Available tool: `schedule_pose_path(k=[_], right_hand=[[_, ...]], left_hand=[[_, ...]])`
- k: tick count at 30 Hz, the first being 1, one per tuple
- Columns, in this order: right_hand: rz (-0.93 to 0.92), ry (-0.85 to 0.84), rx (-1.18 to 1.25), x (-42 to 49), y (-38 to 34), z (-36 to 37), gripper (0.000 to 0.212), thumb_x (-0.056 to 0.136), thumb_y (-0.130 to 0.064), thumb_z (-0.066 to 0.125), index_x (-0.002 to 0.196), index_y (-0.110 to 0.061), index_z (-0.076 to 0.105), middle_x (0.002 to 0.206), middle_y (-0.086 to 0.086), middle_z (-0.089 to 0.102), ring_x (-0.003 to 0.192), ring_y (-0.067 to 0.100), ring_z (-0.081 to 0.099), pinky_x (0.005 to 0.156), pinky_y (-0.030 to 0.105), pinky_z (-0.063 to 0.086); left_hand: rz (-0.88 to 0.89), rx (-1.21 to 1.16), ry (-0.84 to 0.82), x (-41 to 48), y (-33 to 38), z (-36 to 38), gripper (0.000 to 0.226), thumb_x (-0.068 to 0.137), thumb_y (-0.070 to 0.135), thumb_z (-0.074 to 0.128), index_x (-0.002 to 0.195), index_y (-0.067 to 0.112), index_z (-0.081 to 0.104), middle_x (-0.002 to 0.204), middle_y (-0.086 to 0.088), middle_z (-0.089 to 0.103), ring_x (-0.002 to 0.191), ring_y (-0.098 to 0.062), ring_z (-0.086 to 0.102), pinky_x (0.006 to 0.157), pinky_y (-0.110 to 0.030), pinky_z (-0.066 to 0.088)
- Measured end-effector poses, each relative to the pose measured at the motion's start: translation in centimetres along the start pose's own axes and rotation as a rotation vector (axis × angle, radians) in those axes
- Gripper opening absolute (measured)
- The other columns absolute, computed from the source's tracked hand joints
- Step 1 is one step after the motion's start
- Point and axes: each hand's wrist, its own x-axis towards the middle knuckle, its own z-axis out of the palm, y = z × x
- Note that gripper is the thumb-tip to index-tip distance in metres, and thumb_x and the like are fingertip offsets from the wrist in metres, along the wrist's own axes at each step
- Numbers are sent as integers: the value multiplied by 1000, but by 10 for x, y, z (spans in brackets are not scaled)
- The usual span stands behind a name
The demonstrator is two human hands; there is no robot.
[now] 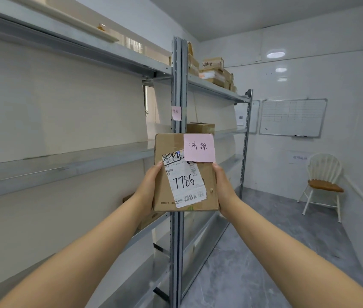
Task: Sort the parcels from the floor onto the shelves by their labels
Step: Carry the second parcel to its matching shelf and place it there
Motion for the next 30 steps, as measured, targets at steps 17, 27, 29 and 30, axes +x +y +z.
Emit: schedule_pose_path(k=[17,27,29,30], right_hand=[[5,-61,60,157,13,10,57,91,-56,31,125,-18,57,113,15,70,100,35,68,84,47,55],[-14,-228,134,250,18,11,54,91,-54,34,123,-18,60,116,15,69,104,35,67,81,43,55],[-20,-262,151,269,18,8,54,92,-53,34,124,-17,59,118,17,68,107,37,65,82,43,54],[-20,-282,157,278,17,6,54,92,-53,34,124,-17,59,119,17,68,108,38,64,85,45,53]], left_hand=[[95,-45,56,136,11,-24,41,92,48,39,85,26,72,76,-2,78,63,-21,73,47,-27,55],[220,47,270,189,26,-23,36,93,48,39,103,22,63,95,-6,72,78,-23,70,63,-33,58],[234,39,301,200,28,-16,40,93,48,39,110,20,62,100,-8,71,80,-24,69,65,-33,58],[243,35,315,206,28,-12,43,93,48,40,115,18,61,102,-9,70,82,-25,69,65,-33,57]])
